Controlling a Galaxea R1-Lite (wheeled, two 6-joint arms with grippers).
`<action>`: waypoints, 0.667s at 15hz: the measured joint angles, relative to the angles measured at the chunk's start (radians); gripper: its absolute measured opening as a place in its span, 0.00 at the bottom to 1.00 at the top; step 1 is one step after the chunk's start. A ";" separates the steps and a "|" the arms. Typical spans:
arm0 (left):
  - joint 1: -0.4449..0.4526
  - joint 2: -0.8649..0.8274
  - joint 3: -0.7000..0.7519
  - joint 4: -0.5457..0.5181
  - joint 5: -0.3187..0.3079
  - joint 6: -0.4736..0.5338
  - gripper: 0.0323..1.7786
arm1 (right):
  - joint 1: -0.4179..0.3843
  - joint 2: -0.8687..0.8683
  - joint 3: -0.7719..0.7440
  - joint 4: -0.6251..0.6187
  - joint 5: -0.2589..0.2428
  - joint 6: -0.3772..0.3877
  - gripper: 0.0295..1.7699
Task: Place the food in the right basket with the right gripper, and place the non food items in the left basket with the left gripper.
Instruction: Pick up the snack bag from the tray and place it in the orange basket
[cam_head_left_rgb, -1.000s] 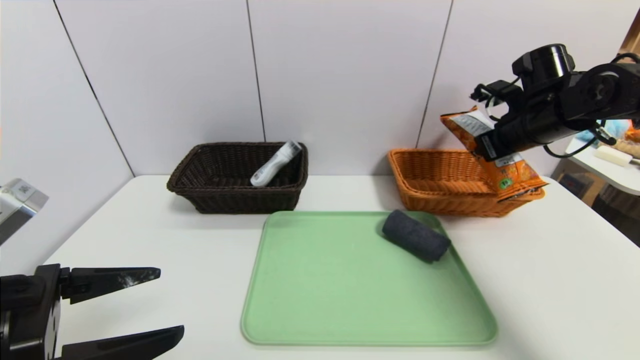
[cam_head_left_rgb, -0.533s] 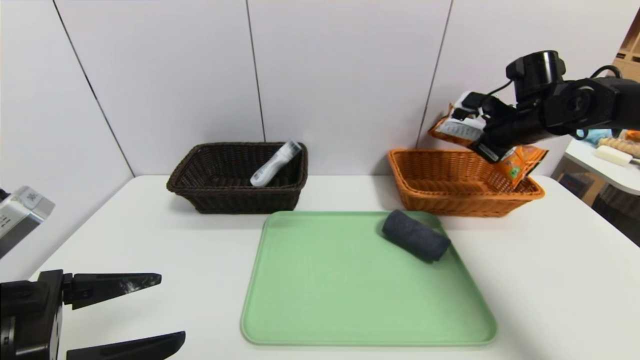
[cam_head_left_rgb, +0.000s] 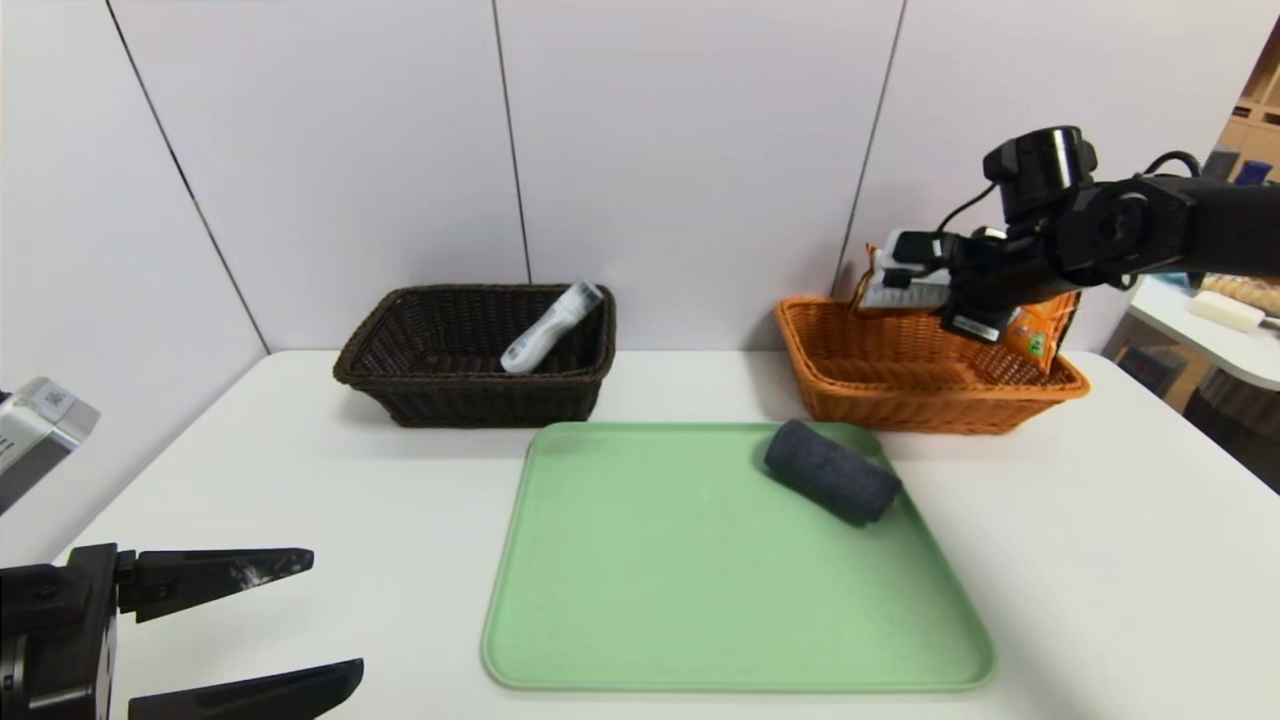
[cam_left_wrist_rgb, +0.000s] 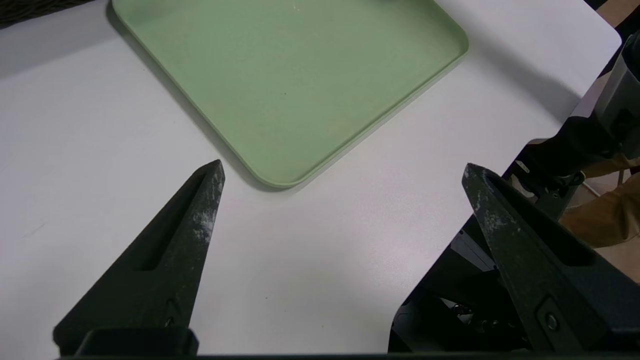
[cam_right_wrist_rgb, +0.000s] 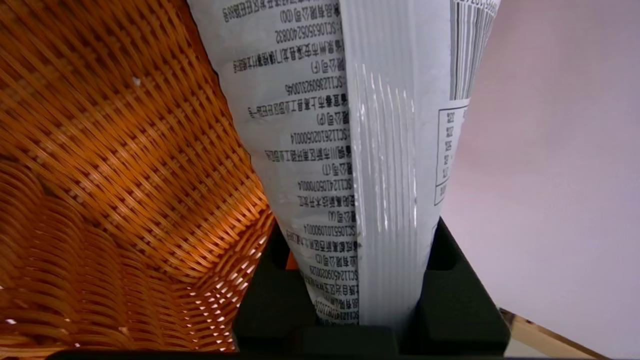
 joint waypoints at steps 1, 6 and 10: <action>0.003 -0.001 0.000 0.000 0.000 0.000 0.95 | 0.002 0.009 0.000 0.000 -0.020 -0.030 0.23; 0.009 -0.003 0.017 0.000 0.000 0.000 0.95 | 0.037 0.049 0.004 0.003 -0.026 -0.055 0.23; 0.018 -0.004 0.023 0.000 -0.001 0.000 0.95 | 0.071 0.068 0.005 0.011 -0.024 -0.057 0.23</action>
